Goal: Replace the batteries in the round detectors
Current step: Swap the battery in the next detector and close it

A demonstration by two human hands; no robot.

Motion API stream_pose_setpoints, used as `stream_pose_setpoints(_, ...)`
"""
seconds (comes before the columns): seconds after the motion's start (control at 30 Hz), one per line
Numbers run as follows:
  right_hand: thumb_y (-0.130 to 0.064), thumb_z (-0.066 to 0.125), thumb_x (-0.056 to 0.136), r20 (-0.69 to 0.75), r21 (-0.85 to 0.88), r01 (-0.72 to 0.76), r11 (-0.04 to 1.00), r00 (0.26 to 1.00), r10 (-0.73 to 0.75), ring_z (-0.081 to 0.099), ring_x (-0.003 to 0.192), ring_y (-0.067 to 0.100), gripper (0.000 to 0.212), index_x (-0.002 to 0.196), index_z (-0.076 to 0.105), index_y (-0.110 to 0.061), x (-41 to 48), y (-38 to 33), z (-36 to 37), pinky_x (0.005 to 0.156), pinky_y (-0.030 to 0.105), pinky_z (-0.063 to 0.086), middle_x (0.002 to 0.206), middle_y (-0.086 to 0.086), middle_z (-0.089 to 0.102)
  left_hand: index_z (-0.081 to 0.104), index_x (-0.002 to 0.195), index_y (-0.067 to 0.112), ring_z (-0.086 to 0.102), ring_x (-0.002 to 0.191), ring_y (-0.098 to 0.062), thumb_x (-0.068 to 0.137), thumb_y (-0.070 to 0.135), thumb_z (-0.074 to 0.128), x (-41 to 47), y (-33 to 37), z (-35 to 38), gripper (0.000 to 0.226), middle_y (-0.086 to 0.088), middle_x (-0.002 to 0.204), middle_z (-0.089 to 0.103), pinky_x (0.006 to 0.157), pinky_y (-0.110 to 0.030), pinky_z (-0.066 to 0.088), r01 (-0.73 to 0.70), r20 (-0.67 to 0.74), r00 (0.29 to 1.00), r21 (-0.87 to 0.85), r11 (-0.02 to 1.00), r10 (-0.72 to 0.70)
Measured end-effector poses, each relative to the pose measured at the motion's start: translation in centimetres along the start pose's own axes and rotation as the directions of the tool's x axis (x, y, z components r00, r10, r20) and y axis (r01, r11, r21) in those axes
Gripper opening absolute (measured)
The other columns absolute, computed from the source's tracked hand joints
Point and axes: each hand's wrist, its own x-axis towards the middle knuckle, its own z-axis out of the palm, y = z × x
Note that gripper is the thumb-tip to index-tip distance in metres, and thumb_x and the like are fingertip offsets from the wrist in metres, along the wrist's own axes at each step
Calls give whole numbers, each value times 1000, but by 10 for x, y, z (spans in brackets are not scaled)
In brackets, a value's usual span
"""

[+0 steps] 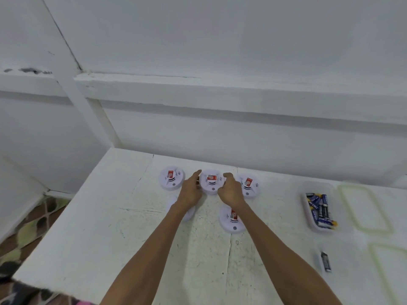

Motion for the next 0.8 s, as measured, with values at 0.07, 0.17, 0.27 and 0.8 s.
stream_pose_setpoints(0.07,-2,62,87,-45,80,-12,997,999,16,61,115,31,58,143,44,-5,-1,1,-4,80,30,49,132,17,61,46,150,2,64,117,-31,91,-15,58,-2,-1,0,63,-17,139,63,84,-17,48,-32,-50,998,-20,999,31)
stream_pose_setpoints(0.17,-4,68,86,-117,193,31,981,993,-8,66,107,27,56,139,50,-5,-5,2,-14,77,32,56,127,15,65,56,144,11,66,99,-20,89,-6,72,-4,-1,0,60,-6,125,71,77,-10,51,-99,-125,989,-115,988,84)
stream_pose_setpoints(0.27,-6,73,80,-138,232,100,968,988,-69,69,97,24,63,139,51,-12,-14,6,-30,77,39,61,123,12,65,62,140,20,65,97,-12,90,14,80,-9,0,-2,54,7,120,69,80,-13,53,-171,-161,976,-151,974,147)
stream_pose_setpoints(0.8,-40,66,94,-205,536,73,841,978,46,75,74,12,32,118,60,-21,-136,62,-74,67,20,58,93,1,75,57,145,24,64,129,-26,108,40,46,-108,60,66,42,-2,141,66,104,-50,54,131,140,990,-809,574,-29)
